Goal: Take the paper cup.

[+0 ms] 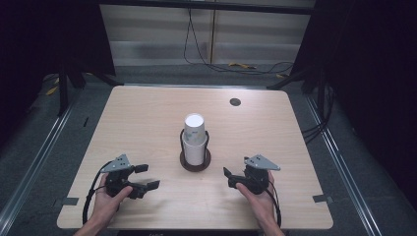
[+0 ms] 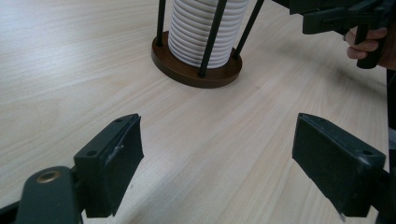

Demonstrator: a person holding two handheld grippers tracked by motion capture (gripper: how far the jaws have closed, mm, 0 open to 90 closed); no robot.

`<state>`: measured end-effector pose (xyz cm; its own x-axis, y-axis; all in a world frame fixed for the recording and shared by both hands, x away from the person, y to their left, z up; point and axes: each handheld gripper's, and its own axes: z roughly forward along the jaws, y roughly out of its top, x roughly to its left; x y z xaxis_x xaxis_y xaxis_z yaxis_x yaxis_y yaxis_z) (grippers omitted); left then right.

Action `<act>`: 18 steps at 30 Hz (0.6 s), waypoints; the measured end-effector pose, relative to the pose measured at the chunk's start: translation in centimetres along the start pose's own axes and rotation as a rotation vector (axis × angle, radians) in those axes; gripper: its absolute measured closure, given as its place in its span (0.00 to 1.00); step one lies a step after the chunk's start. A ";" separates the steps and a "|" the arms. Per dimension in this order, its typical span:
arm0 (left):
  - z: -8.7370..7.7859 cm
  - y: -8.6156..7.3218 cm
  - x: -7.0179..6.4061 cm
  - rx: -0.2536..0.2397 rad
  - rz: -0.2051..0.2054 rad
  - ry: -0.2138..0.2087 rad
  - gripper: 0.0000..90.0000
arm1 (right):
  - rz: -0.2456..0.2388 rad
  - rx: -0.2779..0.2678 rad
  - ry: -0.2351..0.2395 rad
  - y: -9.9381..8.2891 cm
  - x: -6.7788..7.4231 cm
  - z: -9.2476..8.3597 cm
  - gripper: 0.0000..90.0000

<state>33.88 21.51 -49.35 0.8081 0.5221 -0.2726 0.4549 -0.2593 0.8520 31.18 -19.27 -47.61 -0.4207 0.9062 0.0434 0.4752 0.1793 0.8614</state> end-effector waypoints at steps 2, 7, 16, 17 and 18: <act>0.1 0.0 -0.1 0.005 -0.003 0.000 0.18 | -0.008 -0.003 0.007 0.0 0.0 -0.1 0.16; 0.1 0.0 -0.1 0.009 -0.003 -0.002 0.18 | -0.003 -0.003 0.049 0.2 0.1 -0.1 0.16; 0.8 0.1 -0.5 0.012 0.014 -0.024 0.18 | -0.026 -0.007 0.119 0.4 0.4 -0.2 0.17; 0.8 0.1 -0.5 0.012 0.014 -0.024 0.18 | -0.026 -0.007 0.119 0.4 0.4 -0.2 0.17; 0.9 0.1 -0.6 0.022 0.021 -0.021 0.18 | -0.027 -0.006 0.121 0.4 0.4 -0.2 0.18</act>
<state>33.80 20.45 -49.47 0.8253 0.4991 -0.2642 0.4455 -0.2879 0.8477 31.04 -18.94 -47.12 -0.5241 0.8479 0.0804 0.4579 0.2009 0.8660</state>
